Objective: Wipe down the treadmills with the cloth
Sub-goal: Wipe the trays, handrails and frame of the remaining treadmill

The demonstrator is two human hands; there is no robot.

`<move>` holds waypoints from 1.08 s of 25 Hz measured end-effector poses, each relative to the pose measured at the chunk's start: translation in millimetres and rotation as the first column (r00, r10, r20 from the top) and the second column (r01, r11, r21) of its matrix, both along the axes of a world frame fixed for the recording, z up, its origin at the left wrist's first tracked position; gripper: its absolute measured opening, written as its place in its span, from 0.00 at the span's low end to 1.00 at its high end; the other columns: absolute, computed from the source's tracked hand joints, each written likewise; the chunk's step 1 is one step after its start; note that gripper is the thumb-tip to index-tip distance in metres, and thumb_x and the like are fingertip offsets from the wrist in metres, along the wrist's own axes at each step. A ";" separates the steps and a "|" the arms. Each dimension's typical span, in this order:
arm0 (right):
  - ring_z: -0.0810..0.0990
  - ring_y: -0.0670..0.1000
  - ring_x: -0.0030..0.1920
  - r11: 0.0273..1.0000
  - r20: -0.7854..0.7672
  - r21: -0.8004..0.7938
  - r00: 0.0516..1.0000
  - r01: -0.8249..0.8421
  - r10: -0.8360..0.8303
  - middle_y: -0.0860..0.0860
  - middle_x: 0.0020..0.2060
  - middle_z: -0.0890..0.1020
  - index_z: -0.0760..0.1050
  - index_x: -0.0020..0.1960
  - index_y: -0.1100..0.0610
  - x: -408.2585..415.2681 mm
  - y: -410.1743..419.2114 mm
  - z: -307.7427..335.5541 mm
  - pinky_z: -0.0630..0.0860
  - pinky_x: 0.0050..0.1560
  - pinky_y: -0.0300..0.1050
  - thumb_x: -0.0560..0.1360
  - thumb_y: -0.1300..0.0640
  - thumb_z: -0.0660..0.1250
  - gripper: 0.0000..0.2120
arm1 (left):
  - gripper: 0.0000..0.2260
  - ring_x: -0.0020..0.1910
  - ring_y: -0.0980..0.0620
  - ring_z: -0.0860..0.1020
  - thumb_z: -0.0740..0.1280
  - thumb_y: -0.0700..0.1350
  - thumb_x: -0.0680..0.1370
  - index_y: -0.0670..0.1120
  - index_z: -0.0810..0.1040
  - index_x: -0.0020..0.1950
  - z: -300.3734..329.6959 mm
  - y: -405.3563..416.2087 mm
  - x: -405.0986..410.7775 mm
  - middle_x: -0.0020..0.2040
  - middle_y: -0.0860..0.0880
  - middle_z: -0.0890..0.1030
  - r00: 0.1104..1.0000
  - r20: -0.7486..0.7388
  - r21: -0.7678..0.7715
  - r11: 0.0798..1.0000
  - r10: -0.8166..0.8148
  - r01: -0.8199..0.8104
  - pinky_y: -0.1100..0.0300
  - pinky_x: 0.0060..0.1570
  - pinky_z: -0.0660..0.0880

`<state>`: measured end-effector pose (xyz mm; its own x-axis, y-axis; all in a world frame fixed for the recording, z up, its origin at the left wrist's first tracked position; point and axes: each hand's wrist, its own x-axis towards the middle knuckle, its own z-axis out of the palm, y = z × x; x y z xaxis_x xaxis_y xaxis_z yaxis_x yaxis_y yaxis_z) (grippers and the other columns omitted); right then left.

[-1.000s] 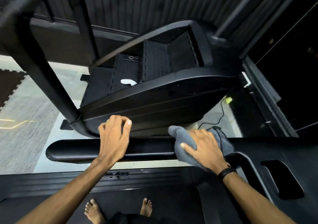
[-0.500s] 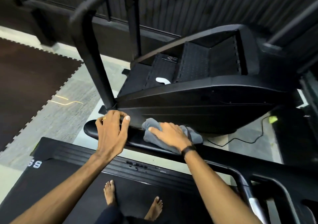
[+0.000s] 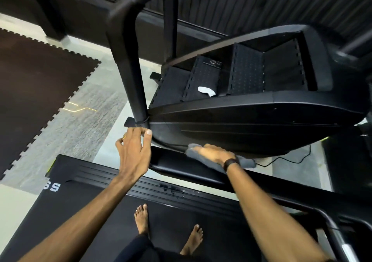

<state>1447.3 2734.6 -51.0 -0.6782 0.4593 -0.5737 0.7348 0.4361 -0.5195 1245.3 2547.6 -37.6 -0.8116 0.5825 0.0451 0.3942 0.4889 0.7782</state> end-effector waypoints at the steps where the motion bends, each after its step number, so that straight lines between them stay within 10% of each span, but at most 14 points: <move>1: 0.74 0.57 0.67 0.999 0.032 0.012 0.999 0.031 -0.031 0.54 0.67 0.77 0.73 0.70 0.52 -8.3 -45.7 29.8 0.67 0.67 0.56 0.81 0.36 0.48 0.29 | 0.14 0.56 0.51 0.73 0.52 0.57 0.81 0.51 0.74 0.52 -1.2 1.7 -5.4 0.54 0.52 0.76 1.000 0.023 0.018 1.000 -0.010 0.010 0.50 0.64 0.58; 3: 0.77 0.55 0.59 0.961 -0.124 0.173 0.963 -0.215 0.238 0.51 0.59 0.80 0.75 0.65 0.50 20.3 -98.2 54.7 0.70 0.59 0.56 0.79 0.35 0.50 0.27 | 0.11 0.54 0.51 0.73 0.54 0.54 0.82 0.52 0.73 0.51 -3.5 5.8 -20.2 0.53 0.53 0.75 0.997 0.081 0.054 0.998 -0.015 0.011 0.54 0.61 0.58; 7: 0.78 0.55 0.59 0.875 0.046 0.485 0.999 -0.004 -0.021 0.51 0.59 0.81 0.76 0.64 0.51 23.4 -56.4 53.5 0.74 0.59 0.55 0.76 0.31 0.55 0.30 | 0.12 0.51 0.54 0.71 0.53 0.55 0.82 0.51 0.73 0.51 -8.9 -3.2 -42.6 0.53 0.54 0.74 0.984 0.178 0.066 0.998 -0.002 -0.010 0.56 0.59 0.56; 10: 0.76 0.59 0.66 0.980 0.334 0.159 0.927 0.123 -0.170 0.55 0.65 0.79 0.76 0.67 0.54 -44.1 -9.2 38.9 0.70 0.69 0.57 0.59 0.14 0.56 0.53 | 0.16 0.51 0.56 0.70 0.49 0.60 0.80 0.53 0.72 0.52 -12.7 -19.5 -52.1 0.54 0.54 0.74 0.979 0.202 0.056 0.997 0.042 -0.054 0.57 0.59 0.56; 13: 0.76 0.59 0.66 0.970 0.296 -0.017 0.926 -0.241 0.235 0.48 0.61 0.79 0.75 0.61 0.40 -101.7 -42.9 18.7 0.70 0.65 0.56 0.72 0.22 0.51 0.30 | 0.14 0.51 0.56 0.70 0.50 0.58 0.80 0.53 0.72 0.52 -12.9 -25.0 -65.1 0.54 0.55 0.73 0.976 0.210 0.039 0.997 0.051 -0.061 0.57 0.59 0.56; 19: 0.74 0.51 0.64 0.777 -0.047 0.612 0.974 -0.148 0.222 0.48 0.62 0.78 0.72 0.67 0.47 -54.1 -97.1 53.7 0.65 0.63 0.49 0.80 0.33 0.50 0.26 | 0.14 0.49 0.57 0.70 0.51 0.57 0.81 0.52 0.73 0.52 -16.9 -16.7 -84.1 0.54 0.54 0.74 0.971 0.230 0.067 0.994 0.065 -0.082 0.54 0.61 0.59; 24: 0.76 0.56 0.66 0.992 0.360 0.023 0.927 -0.123 0.106 0.51 0.65 0.79 0.76 0.66 0.45 -135.1 -35.6 24.5 0.70 0.67 0.53 0.70 0.24 0.51 0.36 | 0.18 0.49 0.56 0.70 0.50 0.58 0.80 0.50 0.75 0.53 -15.1 -13.3 -79.8 0.52 0.55 0.74 0.965 0.259 0.070 0.996 0.038 -0.058 0.54 0.61 0.61; 27: 0.78 0.58 0.58 0.956 0.283 0.114 0.931 -0.271 0.230 0.54 0.56 0.82 0.80 0.56 0.50 -194.7 -83.5 23.9 0.72 0.55 0.52 0.73 0.32 0.59 0.26 | 0.19 0.50 0.52 0.71 0.51 0.56 0.81 0.48 0.76 0.55 -8.0 -3.7 -86.5 0.52 0.53 0.74 0.959 0.281 0.083 0.994 0.040 -0.065 0.51 0.62 0.63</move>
<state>1252.5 2651.1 -27.2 -0.6155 0.3882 -0.6859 0.6932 0.6807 -0.2368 1158.8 2543.9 -45.6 -0.8288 0.5427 -0.1362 0.1315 0.4257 0.8953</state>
